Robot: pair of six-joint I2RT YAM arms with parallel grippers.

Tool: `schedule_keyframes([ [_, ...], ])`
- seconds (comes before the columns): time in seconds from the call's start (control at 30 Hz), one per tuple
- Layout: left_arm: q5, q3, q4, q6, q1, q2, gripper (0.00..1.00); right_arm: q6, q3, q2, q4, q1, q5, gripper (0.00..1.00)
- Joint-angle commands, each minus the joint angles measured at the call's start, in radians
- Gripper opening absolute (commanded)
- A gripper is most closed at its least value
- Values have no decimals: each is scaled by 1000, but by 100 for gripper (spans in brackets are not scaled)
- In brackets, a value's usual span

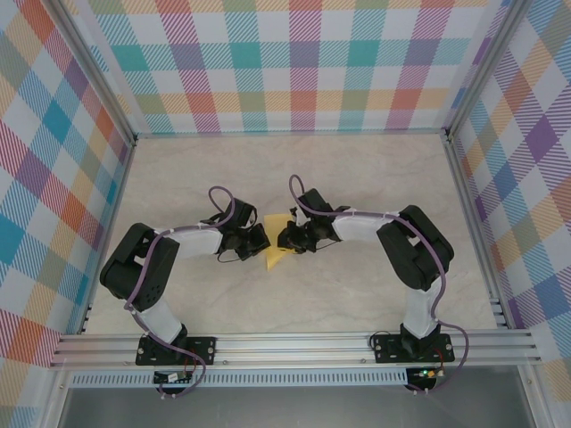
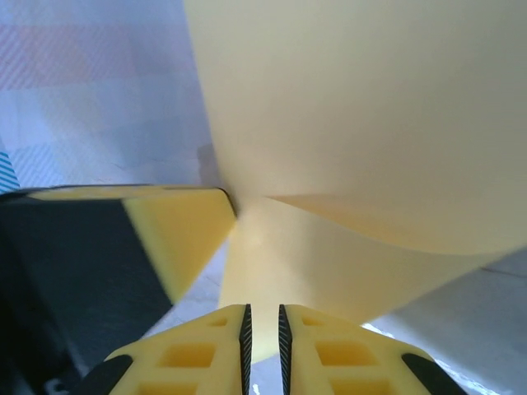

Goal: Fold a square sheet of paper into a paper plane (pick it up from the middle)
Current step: Third fold the triangle at the center of the table.

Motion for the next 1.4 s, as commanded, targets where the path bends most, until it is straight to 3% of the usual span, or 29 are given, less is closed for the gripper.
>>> schedule_keyframes([
  [0.0,-41,16,-59,19,-7,12,4,-34,-15,8,66,-4,-52,16],
  [0.6,-40,14,-60,16,-7,20,4,-29,-14,73,56,-20,-14,14],
  [1.37,-35,27,-78,23,-7,26,4,-34,4,29,28,-72,12,15],
])
